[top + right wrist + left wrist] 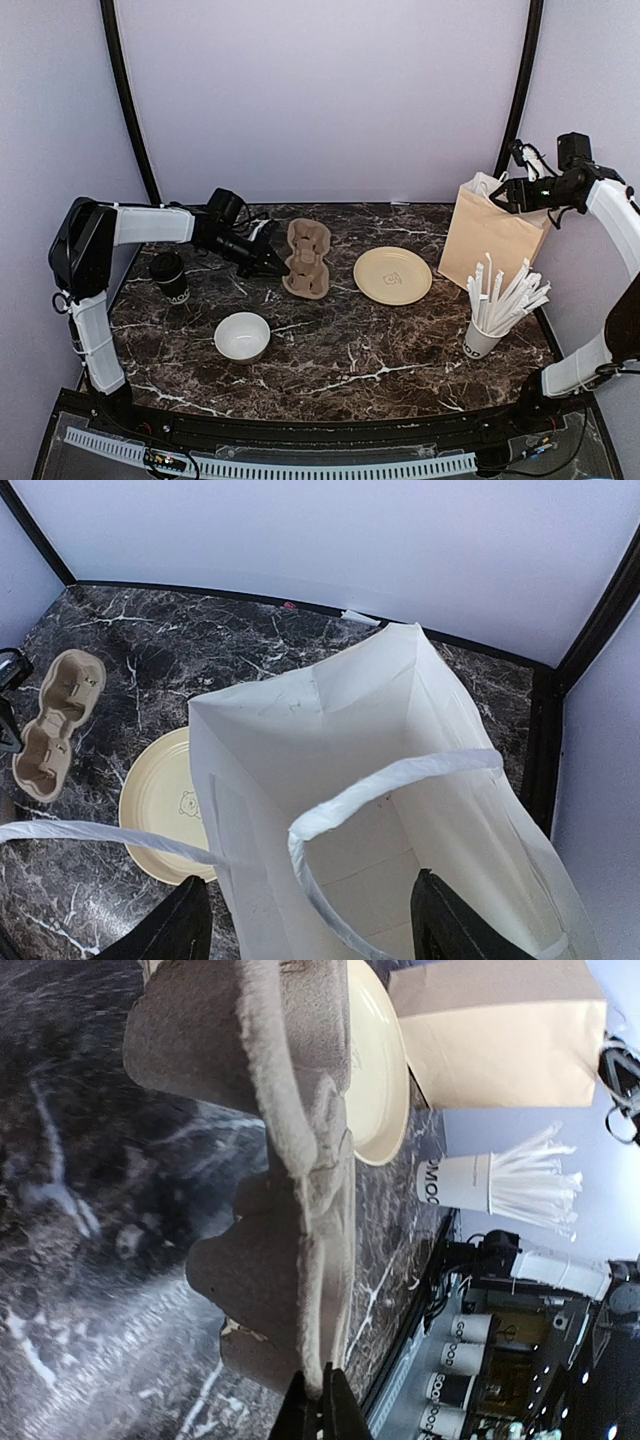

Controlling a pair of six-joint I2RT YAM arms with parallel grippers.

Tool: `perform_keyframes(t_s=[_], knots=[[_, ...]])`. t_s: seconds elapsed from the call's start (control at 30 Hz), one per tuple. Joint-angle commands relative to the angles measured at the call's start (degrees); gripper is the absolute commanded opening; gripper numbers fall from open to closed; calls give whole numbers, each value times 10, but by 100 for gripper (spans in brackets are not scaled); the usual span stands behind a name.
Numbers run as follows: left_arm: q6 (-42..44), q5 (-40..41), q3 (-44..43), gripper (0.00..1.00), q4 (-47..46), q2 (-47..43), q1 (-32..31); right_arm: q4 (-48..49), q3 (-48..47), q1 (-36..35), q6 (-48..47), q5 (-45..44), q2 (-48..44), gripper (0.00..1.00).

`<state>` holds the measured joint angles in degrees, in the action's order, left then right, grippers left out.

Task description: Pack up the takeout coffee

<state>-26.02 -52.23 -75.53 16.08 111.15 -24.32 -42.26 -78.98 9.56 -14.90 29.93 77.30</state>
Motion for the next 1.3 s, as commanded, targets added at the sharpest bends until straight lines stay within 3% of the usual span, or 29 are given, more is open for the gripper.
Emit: perform_keyframes(t_s=[0.0, 0.17, 0.37, 0.67, 0.73, 0.9, 0.97, 1.27], knots=[[105, -31, -23, 0, 150, -71, -49, 9, -27, 2, -1, -3, 7, 68], [209, -51, -16, 0, 279, -67, -128, 7, -35, 2, -1, 3, 12, 68], [318, -61, 5, 0, 338, -37, -229, 0, -49, 2, -16, 3, 3, 68], [359, -31, -44, 0, 386, 62, -252, -44, -124, 3, -55, -68, 3, 68], [363, -18, -53, 7, 393, 78, -252, -50, -138, 3, -67, -110, 7, 68], [364, 67, -75, 42, 403, 75, -249, -76, -184, 13, -85, -183, 41, 73], [362, 90, -73, 49, 401, 52, -246, -97, -201, 16, -97, -195, 56, 74], [341, 155, -91, 54, 372, -34, -233, -147, -225, 15, -139, -172, 73, 79]])
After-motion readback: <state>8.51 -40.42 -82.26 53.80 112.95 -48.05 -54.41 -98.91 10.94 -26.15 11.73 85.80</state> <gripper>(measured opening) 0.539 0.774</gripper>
